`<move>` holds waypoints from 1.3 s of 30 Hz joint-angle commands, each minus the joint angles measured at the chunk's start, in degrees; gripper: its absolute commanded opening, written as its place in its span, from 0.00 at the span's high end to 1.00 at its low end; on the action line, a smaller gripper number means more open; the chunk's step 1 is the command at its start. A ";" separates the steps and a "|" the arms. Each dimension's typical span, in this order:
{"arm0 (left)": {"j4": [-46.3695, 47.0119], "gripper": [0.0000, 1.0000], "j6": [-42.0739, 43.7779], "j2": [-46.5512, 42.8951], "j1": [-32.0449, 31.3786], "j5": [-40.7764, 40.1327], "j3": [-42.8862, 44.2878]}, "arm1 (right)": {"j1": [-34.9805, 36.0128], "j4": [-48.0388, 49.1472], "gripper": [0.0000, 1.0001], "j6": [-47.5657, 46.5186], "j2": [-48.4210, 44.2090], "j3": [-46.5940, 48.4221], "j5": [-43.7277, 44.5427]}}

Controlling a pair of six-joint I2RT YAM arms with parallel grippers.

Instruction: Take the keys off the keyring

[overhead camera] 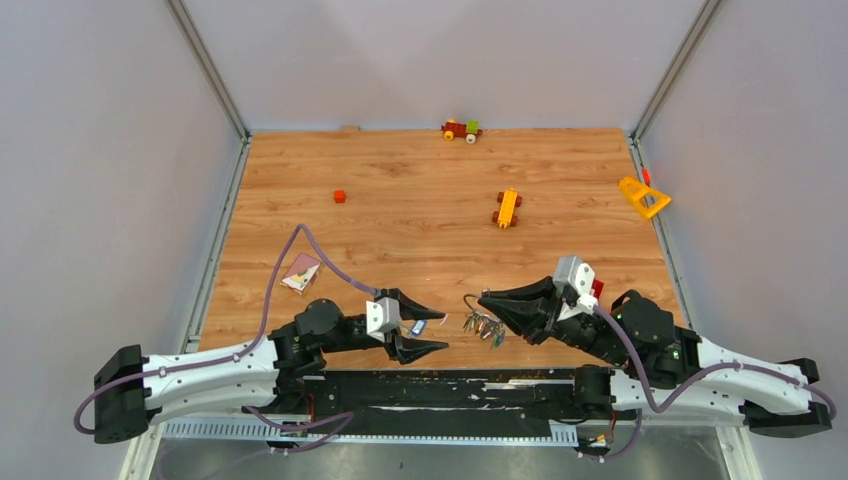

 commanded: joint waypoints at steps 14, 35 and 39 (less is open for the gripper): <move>10.12 0.42 -0.86 7.55 -0.63 1.69 1.96 | -0.25 7.11 1.00 1.10 2.44 1.23 -7.82; 10.57 0.72 -1.66 11.81 -0.82 4.39 2.04 | -0.19 8.92 1.00 1.69 3.30 1.13 -10.45; 9.46 0.85 -1.70 11.77 -0.86 4.82 1.99 | -0.22 8.89 1.00 1.71 2.88 1.13 -10.27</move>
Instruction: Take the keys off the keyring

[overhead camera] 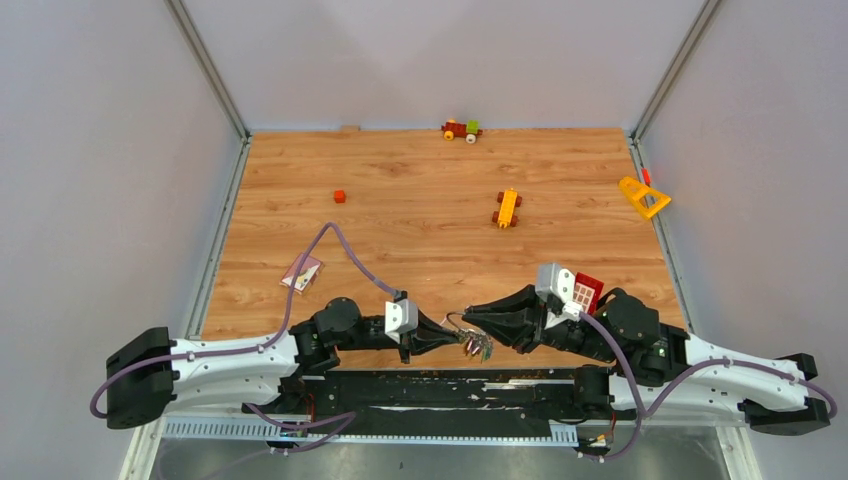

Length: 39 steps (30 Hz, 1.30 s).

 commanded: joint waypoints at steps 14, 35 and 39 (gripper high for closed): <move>-2.47 1.00 0.16 -1.52 -0.29 -1.38 2.43 | -0.16 5.34 1.00 1.19 -2.76 -0.30 1.01; -50.03 1.00 25.32 -11.68 -0.29 -25.48 25.14 | -0.18 1.36 1.00 7.19 -0.99 -2.68 17.69; -49.86 1.00 26.84 -12.58 -0.29 -26.07 25.73 | -0.16 3.73 0.96 8.90 -1.17 -5.41 18.89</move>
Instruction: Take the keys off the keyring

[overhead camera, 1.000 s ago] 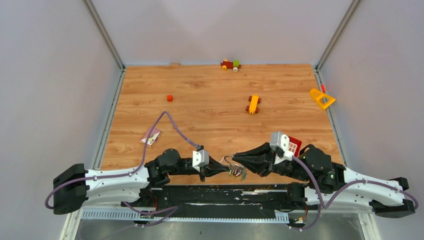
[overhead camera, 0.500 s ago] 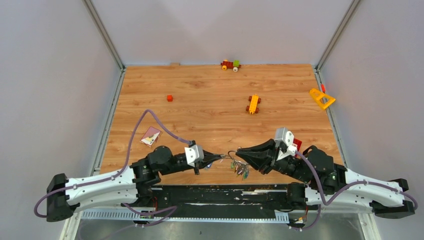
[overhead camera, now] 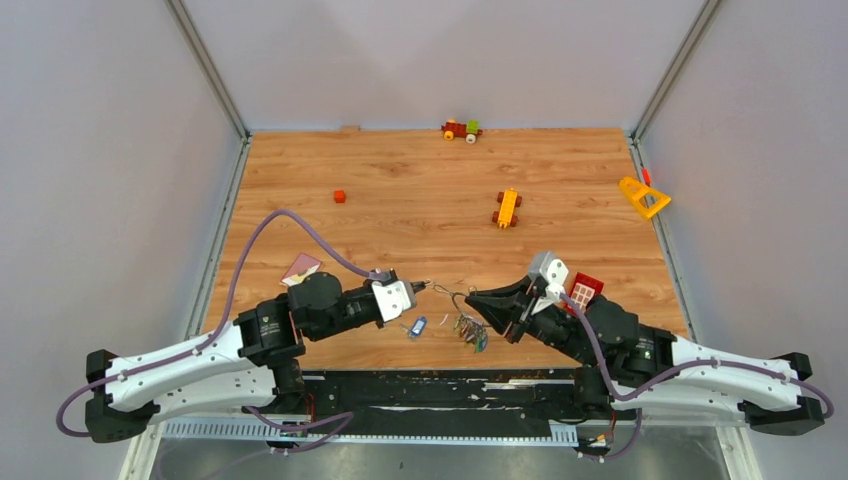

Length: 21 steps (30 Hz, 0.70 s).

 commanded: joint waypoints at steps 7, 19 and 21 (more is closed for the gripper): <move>-13.93 1.00 12.22 3.64 -0.18 -3.28 13.78 | -0.14 4.95 0.89 1.63 -0.72 -3.00 6.55; -20.12 1.00 18.04 7.50 -0.16 -1.22 23.32 | -0.15 6.77 0.61 2.45 -1.40 -5.38 6.54; -21.45 1.00 18.56 7.94 -0.15 -0.91 24.74 | -0.18 6.22 0.55 2.04 -2.05 -5.09 5.92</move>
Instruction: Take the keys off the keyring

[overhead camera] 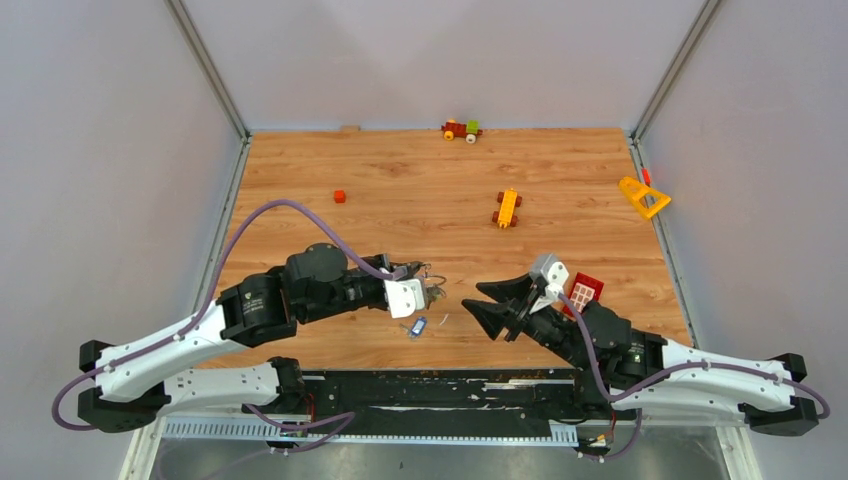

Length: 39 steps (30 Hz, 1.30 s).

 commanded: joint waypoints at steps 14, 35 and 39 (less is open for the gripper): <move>-9.16 1.00 8.30 0.35 0.15 5.22 9.44 | -0.18 10.10 0.48 -15.59 9.08 5.47 -14.32; -15.97 1.00 12.43 -0.72 0.15 13.33 12.51 | -3.90 10.25 0.39 -16.42 19.33 9.66 -28.41; -15.98 1.00 12.33 -0.76 0.15 13.93 13.05 | -4.28 12.15 0.40 -16.03 20.97 9.91 -27.59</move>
